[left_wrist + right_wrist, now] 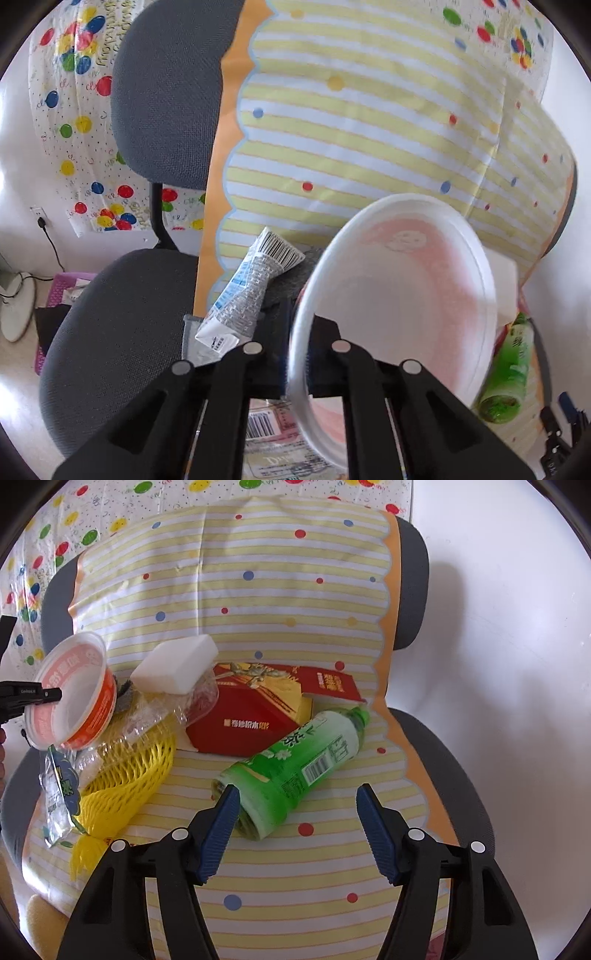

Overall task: Collect trash
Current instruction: 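Grasp the white-and-red noodle bowl rim with the left gripper and lift, then grasp the clear plastic bag with the right gripper while the left gripper holds the bowl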

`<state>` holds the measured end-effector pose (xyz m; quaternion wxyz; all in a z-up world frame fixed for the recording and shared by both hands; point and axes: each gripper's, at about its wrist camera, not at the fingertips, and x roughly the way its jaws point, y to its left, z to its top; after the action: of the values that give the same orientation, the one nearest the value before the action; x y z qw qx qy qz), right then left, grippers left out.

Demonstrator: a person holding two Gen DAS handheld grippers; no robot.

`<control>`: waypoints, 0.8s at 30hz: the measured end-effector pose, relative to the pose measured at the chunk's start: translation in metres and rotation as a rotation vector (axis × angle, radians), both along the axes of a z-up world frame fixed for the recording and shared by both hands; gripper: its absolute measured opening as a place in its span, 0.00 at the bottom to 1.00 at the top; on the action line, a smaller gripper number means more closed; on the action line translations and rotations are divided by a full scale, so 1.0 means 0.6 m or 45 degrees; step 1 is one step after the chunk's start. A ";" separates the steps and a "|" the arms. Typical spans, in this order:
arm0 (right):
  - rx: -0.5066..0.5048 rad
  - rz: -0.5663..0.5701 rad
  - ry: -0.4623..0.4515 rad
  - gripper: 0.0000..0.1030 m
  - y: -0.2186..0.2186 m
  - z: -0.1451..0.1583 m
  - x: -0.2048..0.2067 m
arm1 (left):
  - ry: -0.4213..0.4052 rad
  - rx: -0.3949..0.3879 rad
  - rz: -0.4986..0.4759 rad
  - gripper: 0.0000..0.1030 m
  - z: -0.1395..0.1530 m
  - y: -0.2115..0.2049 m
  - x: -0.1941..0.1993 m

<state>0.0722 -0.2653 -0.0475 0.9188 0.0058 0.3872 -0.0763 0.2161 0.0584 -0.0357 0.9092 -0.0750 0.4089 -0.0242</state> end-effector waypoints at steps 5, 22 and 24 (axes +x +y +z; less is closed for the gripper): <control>0.004 -0.007 -0.036 0.66 0.003 0.019 -0.019 | -0.135 -0.173 -0.033 0.02 0.046 0.019 -0.037; 0.133 0.434 -0.045 0.27 0.153 0.056 -0.106 | -0.177 -0.161 0.176 0.02 0.052 0.125 -0.267; 0.172 0.516 -0.033 0.28 0.194 0.050 -0.100 | -0.165 -0.154 0.200 0.02 0.039 0.137 -0.276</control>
<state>0.0125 -0.1489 -0.0174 0.9178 -0.0097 0.3728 0.1362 0.0504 0.1405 -0.0121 0.9266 -0.1599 0.3400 0.0177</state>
